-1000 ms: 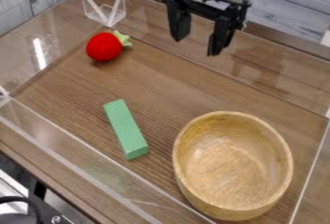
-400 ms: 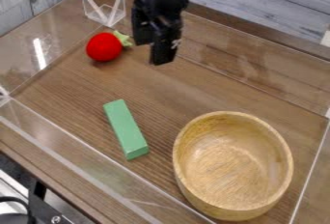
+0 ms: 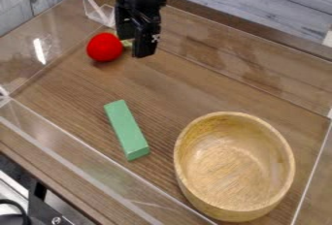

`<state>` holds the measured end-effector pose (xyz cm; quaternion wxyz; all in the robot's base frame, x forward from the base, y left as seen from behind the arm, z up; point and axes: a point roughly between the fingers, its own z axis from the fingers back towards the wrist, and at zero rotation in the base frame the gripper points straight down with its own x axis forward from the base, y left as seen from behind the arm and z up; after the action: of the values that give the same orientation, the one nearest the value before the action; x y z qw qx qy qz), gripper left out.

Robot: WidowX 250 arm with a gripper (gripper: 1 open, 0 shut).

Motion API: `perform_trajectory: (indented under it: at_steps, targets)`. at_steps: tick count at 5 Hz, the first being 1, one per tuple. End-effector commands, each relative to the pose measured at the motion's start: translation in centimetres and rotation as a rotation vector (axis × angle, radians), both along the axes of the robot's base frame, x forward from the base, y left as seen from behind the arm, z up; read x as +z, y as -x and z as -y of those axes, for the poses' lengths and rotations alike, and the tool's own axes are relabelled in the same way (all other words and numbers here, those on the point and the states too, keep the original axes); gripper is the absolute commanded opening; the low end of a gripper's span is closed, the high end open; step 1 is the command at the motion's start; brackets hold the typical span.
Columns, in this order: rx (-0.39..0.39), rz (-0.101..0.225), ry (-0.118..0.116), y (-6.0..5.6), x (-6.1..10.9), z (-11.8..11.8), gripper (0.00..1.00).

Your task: Move the red object to the right side of the table

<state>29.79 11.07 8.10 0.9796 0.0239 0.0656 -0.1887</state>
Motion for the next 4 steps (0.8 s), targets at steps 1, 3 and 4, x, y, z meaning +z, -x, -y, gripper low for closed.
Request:
perform_trajectory:
  at_steps: [1, 3, 4]
  targets:
    - [0.042, 0.066, -0.026, -1.0, 1.5, -2.4, 1.0]
    - [0.089, 0.056, -0.01, -1.2, 0.7, -5.9, 1.0]
    - [0.061, 0.048, -0.001, -1.7, -0.3, -7.7, 1.0]
